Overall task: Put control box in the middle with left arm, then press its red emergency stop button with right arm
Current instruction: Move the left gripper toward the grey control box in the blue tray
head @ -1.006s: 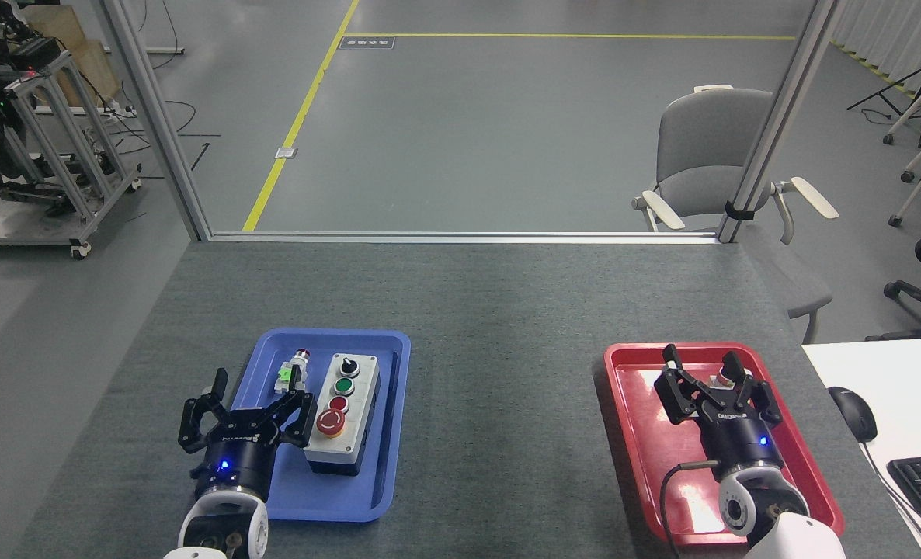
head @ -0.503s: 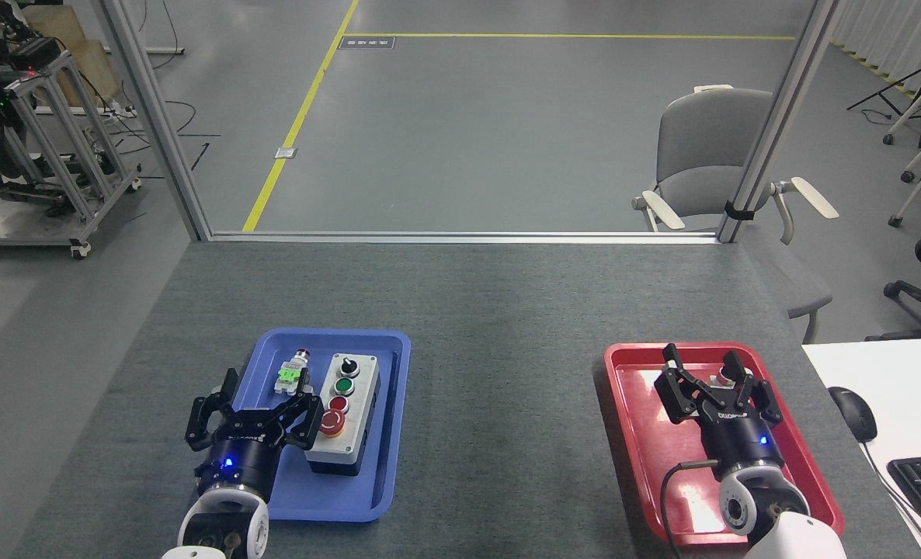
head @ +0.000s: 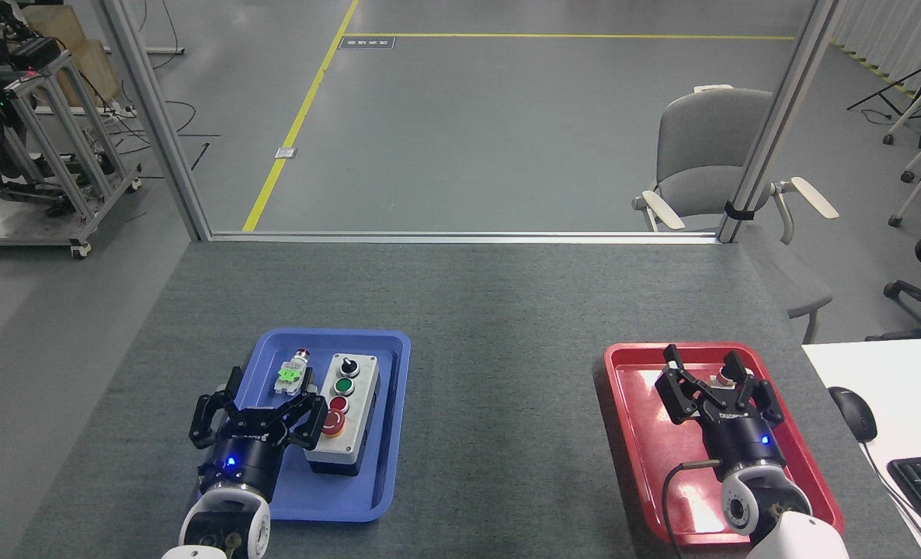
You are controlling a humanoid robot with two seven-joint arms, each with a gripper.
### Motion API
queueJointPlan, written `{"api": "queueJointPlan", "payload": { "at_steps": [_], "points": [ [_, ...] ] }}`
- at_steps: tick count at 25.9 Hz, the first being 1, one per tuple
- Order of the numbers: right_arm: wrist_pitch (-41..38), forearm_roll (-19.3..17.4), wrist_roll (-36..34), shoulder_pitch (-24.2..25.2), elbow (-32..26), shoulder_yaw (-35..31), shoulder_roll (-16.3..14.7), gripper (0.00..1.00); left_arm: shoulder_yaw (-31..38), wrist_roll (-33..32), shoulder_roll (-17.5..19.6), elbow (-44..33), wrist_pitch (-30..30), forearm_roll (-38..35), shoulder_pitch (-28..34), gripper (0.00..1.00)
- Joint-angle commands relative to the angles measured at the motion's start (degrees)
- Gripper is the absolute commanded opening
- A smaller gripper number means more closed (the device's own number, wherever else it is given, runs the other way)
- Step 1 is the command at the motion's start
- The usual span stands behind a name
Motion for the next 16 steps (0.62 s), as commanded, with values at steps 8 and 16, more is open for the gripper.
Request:
{"api": "queueJointPlan", "payload": {
  "at_steps": [8, 16],
  "points": [
    [0.0, -0.1, 0.0, 0.1, 0.0, 0.1, -0.1, 1.00, 0.1, 0.1, -0.3, 0.2, -4.8, 0.4, -0.1, 1.00],
    [0.0, 0.0, 0.0, 0.1, 0.0, 0.0, 0.1, 1.00, 0.0, 0.0, -0.7, 0.6, -4.4, 0.5, -0.4, 0.99]
  ]
}}
